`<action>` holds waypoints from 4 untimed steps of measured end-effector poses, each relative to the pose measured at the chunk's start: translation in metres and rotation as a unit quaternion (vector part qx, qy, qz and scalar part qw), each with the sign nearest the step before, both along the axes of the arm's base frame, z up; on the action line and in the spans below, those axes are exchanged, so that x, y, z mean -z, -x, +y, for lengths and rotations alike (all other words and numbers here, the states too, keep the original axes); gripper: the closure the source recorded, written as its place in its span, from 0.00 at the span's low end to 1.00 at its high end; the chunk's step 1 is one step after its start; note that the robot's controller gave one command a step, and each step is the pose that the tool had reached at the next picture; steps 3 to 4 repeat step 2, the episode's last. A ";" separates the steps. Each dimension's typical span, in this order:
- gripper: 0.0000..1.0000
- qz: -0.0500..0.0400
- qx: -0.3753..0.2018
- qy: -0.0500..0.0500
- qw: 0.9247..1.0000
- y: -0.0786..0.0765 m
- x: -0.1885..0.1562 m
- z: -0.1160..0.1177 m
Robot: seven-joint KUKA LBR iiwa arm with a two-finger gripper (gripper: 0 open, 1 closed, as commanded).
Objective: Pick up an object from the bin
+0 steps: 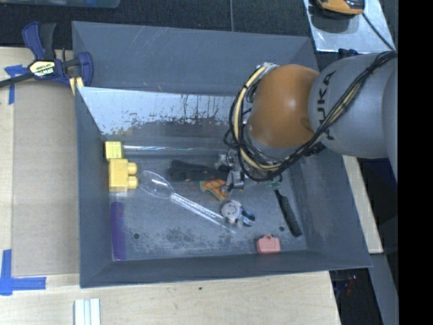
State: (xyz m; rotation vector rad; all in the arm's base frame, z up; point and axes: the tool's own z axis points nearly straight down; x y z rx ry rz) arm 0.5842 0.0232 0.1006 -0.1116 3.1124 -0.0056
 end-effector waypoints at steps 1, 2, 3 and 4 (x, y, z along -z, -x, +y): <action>1.00 0.003 0.000 0.000 1.000 0.001 -0.032 0.000; 1.00 0.000 0.000 0.000 1.000 0.000 -0.078 0.000; 1.00 0.000 0.000 0.000 1.000 0.000 -0.078 0.000; 1.00 0.000 0.000 0.000 1.000 0.000 -0.078 0.000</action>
Offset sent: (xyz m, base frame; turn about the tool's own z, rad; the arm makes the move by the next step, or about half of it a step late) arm -0.0012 0.0000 0.0363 0.0005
